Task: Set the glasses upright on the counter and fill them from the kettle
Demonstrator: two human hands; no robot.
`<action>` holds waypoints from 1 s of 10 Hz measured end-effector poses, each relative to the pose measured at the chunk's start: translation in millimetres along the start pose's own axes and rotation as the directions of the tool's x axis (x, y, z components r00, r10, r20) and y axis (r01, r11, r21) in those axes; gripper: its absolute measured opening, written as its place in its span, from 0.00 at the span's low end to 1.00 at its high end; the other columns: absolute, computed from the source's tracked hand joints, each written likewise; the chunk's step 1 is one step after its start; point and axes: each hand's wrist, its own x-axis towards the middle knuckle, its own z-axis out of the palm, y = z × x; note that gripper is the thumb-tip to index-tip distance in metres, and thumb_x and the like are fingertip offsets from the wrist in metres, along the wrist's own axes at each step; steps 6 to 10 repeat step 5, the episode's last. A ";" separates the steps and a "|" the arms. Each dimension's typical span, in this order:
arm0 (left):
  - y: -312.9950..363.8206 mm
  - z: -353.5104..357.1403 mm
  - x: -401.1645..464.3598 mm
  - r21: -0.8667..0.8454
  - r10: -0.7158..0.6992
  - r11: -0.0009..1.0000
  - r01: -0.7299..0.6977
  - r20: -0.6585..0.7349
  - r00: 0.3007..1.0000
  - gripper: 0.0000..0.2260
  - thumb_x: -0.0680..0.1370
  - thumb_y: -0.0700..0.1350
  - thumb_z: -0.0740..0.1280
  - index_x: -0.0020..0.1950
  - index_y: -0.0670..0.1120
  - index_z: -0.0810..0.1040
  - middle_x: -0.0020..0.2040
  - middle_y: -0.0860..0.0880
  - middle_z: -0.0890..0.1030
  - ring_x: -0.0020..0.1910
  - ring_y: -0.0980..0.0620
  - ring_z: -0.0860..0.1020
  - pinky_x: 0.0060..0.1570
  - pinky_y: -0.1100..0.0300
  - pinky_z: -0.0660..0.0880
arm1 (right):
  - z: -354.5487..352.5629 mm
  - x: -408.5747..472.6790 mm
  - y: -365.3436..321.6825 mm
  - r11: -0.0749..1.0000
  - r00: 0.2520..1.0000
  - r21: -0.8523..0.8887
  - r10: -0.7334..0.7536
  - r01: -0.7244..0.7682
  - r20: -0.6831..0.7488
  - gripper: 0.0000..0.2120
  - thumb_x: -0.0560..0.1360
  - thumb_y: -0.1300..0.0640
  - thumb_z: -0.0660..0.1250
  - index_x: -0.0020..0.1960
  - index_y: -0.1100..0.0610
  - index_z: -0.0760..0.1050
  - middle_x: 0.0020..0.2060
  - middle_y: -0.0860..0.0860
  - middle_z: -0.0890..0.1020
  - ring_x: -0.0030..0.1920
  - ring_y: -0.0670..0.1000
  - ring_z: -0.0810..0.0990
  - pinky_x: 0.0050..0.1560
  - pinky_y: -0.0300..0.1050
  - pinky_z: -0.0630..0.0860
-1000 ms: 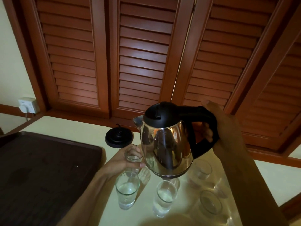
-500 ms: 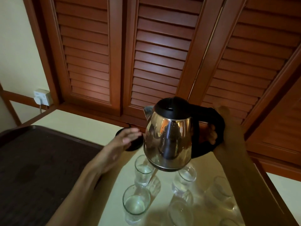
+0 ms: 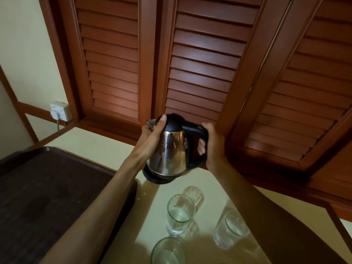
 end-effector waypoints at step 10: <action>-41.9 -14.7 14.1 0.048 0.035 0.998 -0.034 -0.021 0.999 0.28 0.77 0.67 0.66 0.69 0.54 0.63 0.64 0.51 0.76 0.63 0.50 0.76 0.67 0.53 0.70 | 7.9 24.8 39.9 0.955 0.995 -0.282 0.097 -0.088 0.017 0.24 0.79 0.43 0.62 0.39 0.62 0.79 0.23 0.52 0.74 0.27 0.51 0.74 0.39 0.50 0.72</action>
